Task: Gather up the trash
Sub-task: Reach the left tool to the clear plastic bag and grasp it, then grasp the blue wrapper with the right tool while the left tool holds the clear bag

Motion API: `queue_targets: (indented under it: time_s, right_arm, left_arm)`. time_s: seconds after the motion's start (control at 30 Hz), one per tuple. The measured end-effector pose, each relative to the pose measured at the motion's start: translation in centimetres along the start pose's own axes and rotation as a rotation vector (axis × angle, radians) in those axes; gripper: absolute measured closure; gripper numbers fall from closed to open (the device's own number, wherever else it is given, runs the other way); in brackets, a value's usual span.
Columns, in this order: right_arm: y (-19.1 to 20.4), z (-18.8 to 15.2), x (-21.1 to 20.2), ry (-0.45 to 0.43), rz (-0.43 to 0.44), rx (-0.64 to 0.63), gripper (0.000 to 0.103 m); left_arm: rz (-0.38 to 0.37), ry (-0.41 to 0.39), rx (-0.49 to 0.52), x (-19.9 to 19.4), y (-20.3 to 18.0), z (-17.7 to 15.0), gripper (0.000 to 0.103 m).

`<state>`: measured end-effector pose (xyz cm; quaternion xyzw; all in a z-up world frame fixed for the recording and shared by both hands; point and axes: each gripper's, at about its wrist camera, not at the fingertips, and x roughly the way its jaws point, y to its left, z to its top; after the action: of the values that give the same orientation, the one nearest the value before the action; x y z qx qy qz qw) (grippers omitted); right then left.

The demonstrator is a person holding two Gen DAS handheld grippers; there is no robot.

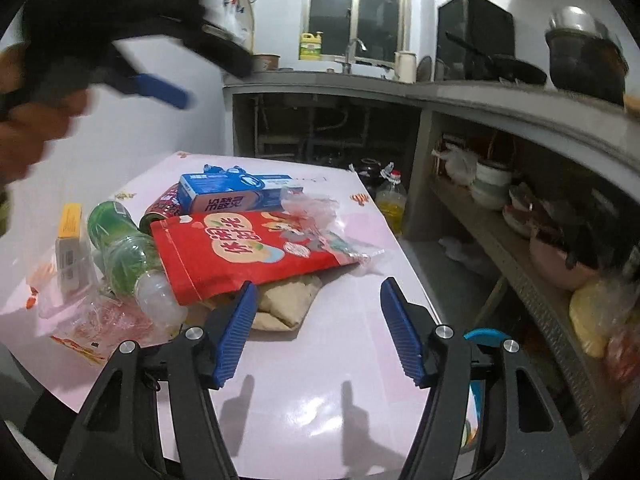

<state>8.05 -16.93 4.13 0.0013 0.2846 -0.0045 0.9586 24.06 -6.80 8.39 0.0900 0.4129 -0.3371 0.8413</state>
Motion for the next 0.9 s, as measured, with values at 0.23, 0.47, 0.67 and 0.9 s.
queue_targets:
  time_s: [0.23,0.47,0.67,0.9]
  right_arm:
    - [-2.0,-0.6,-0.5,-0.009,0.011,0.073,0.041]
    - [-3.3,-1.2,-0.3,-0.011,0.029,0.115,0.041]
    - [-3.7,-1.4,0.0,-0.005,0.031,0.129,0.041]
    - [-3.4,-1.2,-0.6,-0.011,0.010,0.124,0.041]
  left_arm:
    - [0.143,0.306,0.187,13.0,-3.1,3.5,0.017]
    - [0.228,0.475,0.132,18.3,-1.0,3.3,0.050]
    - [0.237,0.448,0.124,17.8,-0.9,3.5,0.086]
    - [0.251,0.366,0.132,16.0,-1.4,4.4,0.102]
